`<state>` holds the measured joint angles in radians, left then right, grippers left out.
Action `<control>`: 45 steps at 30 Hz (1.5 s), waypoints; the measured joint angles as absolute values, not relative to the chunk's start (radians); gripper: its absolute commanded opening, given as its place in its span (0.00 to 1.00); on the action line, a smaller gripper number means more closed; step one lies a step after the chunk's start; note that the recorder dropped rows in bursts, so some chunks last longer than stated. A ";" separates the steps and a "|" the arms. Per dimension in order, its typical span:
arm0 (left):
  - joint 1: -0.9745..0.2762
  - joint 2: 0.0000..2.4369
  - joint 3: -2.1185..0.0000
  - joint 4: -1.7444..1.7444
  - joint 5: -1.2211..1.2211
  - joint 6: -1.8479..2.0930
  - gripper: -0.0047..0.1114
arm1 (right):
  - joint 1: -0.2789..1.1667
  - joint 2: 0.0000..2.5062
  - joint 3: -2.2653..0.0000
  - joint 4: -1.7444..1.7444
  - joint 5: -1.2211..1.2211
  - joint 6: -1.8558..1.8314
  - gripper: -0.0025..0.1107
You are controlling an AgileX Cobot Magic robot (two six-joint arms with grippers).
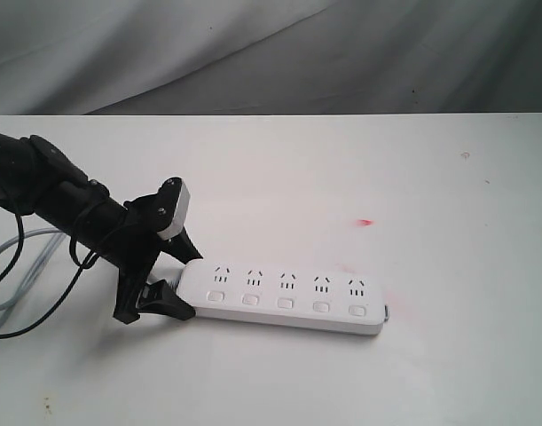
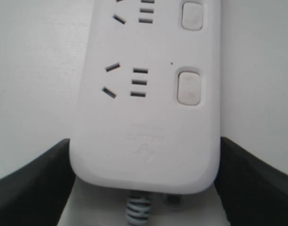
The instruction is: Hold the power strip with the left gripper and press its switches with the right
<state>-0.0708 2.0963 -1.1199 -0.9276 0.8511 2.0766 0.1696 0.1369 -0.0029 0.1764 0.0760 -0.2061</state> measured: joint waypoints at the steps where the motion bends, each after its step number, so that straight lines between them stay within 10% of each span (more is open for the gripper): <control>1: -0.071 2.096 -1.120 -0.928 0.851 2.077 0.62 | 0.170 0.137 -0.003 0.176 0.076 -0.206 0.02; 30: -0.071 2.096 -1.120 -0.925 0.865 2.077 0.62 | 0.170 0.137 -0.003 0.176 0.076 -0.206 0.02; 45: -0.059 2.074 -1.120 -0.923 0.887 1.976 0.83 | 0.170 0.137 -0.003 0.176 0.076 -0.206 0.02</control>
